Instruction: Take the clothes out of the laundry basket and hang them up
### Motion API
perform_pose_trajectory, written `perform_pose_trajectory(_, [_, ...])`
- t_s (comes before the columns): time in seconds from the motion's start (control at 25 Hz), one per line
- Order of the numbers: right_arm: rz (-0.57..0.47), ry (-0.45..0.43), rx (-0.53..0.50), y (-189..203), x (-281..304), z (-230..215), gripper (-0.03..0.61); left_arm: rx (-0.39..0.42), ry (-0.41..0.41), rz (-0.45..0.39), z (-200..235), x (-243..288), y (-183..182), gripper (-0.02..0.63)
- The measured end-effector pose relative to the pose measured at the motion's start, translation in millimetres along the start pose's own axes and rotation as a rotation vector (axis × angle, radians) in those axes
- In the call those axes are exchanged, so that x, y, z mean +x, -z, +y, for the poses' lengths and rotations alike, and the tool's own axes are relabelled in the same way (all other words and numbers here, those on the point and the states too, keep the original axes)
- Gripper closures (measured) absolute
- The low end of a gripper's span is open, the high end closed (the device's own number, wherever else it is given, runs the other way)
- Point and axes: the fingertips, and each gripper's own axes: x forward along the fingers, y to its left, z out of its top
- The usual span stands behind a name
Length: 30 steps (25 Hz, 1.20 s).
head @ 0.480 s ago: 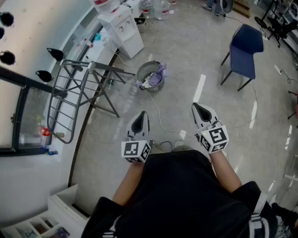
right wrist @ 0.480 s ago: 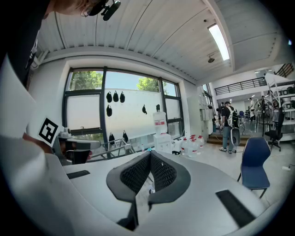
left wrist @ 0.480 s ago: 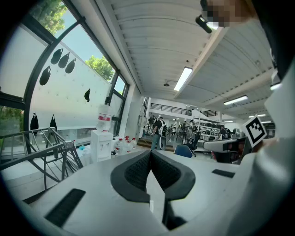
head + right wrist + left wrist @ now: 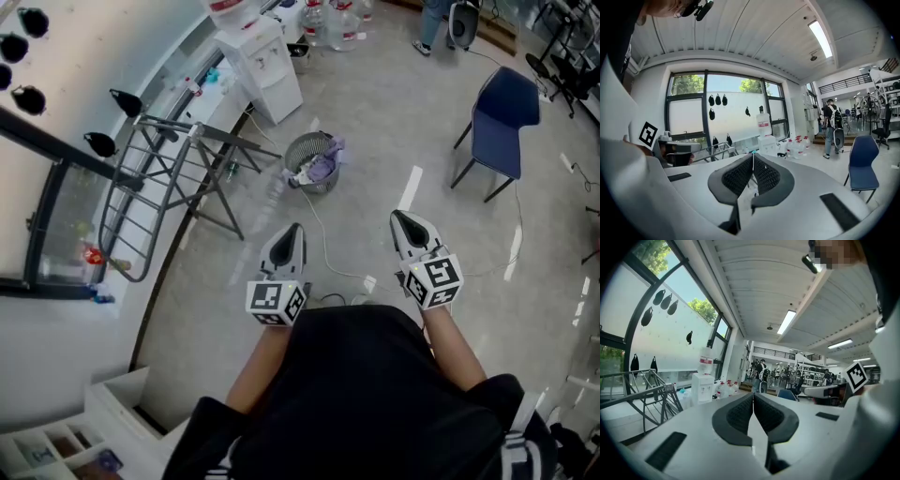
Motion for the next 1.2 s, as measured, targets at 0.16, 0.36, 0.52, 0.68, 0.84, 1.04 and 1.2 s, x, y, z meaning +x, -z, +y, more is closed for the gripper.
perform_pose_trajectory(0.16, [-0.018, -0.013, -0.004, -5.9, 1.5, -1.6, 0.577, 0.003, -0.011, -0.022, -2.0, -2.9, -4.4, 0.607])
perform_pose_trajectory(0.36, [-0.036, -0.009, -0.006, -7.3, -1.4, -7.5, 0.573, 0.001, -0.001, -0.031, -4.0, -3.4, -2.9, 0.602])
perform_pose_trajectory(0.52, [-0.024, 0.004, 0.009, -2.2, -9.9, -18.2, 0.429, -0.039, -0.014, -0.010, -2.8, -0.2, 4.8, 0.433])
perform_pose_trajectory(0.68, [0.006, -0.002, 0.010, 7.2, -24.2, -25.3, 0.359, -0.035, -0.040, -0.017, -8.0, -3.4, 7.6, 0.385])
perform_pose_trajectory(0.84, [0.022, -0.012, 0.028, 21.0, -32.2, -27.7, 0.357, -0.021, -0.045, -0.002, -13.0, -6.6, 13.5, 0.380])
perform_pose_trajectory(1.04, [0.043, 0.000, 0.074, 39.7, -31.2, -30.1, 0.357, -0.004, -0.048, 0.047, -9.3, -5.3, 26.7, 0.380])
perform_pose_trajectory(1.2, [0.059, 0.010, 0.095, 51.4, -22.2, -33.5, 0.357, -0.006, -0.035, 0.065, 0.2, 8.3, 35.2, 0.380])
